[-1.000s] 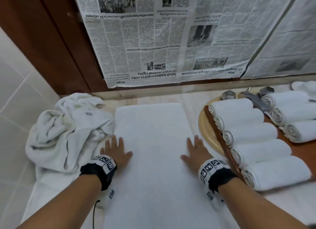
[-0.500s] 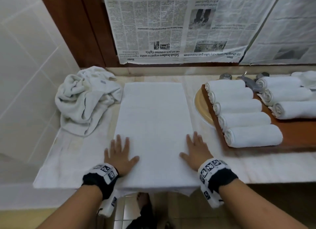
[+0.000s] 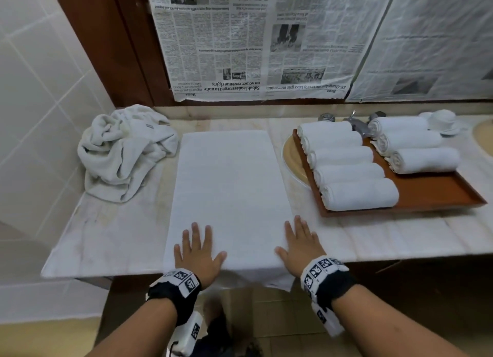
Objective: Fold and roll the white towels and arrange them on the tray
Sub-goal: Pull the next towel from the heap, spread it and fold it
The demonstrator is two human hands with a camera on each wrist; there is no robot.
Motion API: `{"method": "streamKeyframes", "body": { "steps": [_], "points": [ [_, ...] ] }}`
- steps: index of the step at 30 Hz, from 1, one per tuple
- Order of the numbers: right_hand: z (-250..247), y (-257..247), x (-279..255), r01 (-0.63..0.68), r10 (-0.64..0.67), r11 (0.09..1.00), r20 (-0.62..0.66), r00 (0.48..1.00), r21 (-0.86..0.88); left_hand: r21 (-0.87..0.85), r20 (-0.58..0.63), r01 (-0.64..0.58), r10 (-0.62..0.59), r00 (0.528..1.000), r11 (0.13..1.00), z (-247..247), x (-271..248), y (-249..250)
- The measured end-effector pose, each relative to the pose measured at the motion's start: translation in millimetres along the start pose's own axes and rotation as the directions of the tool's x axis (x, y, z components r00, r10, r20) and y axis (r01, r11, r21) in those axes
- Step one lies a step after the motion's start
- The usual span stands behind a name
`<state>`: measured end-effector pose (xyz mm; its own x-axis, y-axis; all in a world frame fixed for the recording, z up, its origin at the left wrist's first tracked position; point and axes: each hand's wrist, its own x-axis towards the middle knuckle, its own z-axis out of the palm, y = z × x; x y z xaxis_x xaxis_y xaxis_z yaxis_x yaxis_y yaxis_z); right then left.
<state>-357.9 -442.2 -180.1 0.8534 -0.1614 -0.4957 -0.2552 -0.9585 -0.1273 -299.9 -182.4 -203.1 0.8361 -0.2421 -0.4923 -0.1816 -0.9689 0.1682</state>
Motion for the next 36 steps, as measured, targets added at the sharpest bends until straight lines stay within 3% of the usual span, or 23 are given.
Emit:
{"method": "streamKeyframes", "body": {
  "steps": [3,5,9,11,13,15,18,20,22,24,25,28,31,34,36],
  "points": [
    [15.8,-20.9,-19.8,0.191,-0.19,0.982,-0.014,0.982,0.015,0.087,0.023,-0.165,0.164,0.986,0.982,10.9,-10.9,9.2],
    [29.7,-23.7,-30.2,0.264,-0.264,0.964,0.006,0.964,-0.011,0.116,0.015,-0.191,0.19,0.982,0.975,12.1,-13.3,-2.3],
    [28.7,-1.7,-30.1,0.078,-0.076,0.994,-0.024,0.997,0.073,0.012,-0.091,0.061,-0.059,0.994,0.998,3.5,-9.5,-48.6],
    [21.9,2.5,-25.9,-0.008,0.01,0.994,-0.019,1.0,0.105,0.006,-0.102,0.122,-0.121,0.987,0.992,-0.7,-7.7,-57.5],
    [17.5,-6.4,-22.7,0.014,-0.008,0.995,-0.059,0.998,0.1,0.05,-0.115,0.054,-0.048,0.992,0.997,-4.2,-6.5,-46.7],
    [15.6,-22.9,-20.7,0.142,-0.136,0.987,-0.079,0.988,0.073,0.06,-0.088,-0.095,0.1,0.991,0.994,-7.2,-6.3,-24.5],
    [18.0,-34.6,-15.3,0.309,-0.309,0.951,0.016,0.951,0.003,0.014,0.003,-0.231,0.231,0.973,0.973,-6.2,-9.3,-10.1],
    [15.6,-24.1,-5.5,0.264,-0.263,0.964,0.03,0.964,-0.023,0.021,0.008,-0.166,0.165,0.986,0.986,-6.7,-5.6,-28.5],
    [5.7,-11.7,11.2,0.121,-0.122,0.993,-0.014,0.992,-0.007,0.002,-0.029,0.0,0.0,1.0,1.0,-11.6,3.3,-54.2],
    [-10.0,-11.7,26.2,0.014,-0.011,0.999,-0.062,0.998,0.035,-0.055,-0.072,0.142,-0.146,0.987,0.988,-23.4,12.4,-68.2],
    [-17.6,-17.9,30.9,0.005,0.0,0.998,-0.082,0.997,0.061,-0.072,-0.1,0.155,-0.162,0.982,0.985,-30.7,16.5,-65.6],
    [-34.6,-51.4,36.8,0.16,-0.153,0.983,-0.082,0.985,0.085,-0.031,-0.18,-0.048,0.042,0.983,0.998,-51.2,29.9,-32.6],
    [-34.8,-67.0,50.9,0.263,-0.265,0.964,0.058,0.962,0.047,0.021,-0.069,-0.232,0.233,0.97,0.972,-59.4,47.1,-12.3],
    [-40.4,-41.8,76.2,0.141,-0.142,0.99,0.125,0.982,0.012,0.018,0.069,-0.179,0.178,0.982,0.984,-58.3,73.2,-39.6],
    [-52.2,-22.7,91.7,-0.026,0.025,1.0,0.065,0.998,0.016,0.04,0.023,-0.001,0.0,1.0,0.999,-63.0,88.0,-67.5]
  ]
}}
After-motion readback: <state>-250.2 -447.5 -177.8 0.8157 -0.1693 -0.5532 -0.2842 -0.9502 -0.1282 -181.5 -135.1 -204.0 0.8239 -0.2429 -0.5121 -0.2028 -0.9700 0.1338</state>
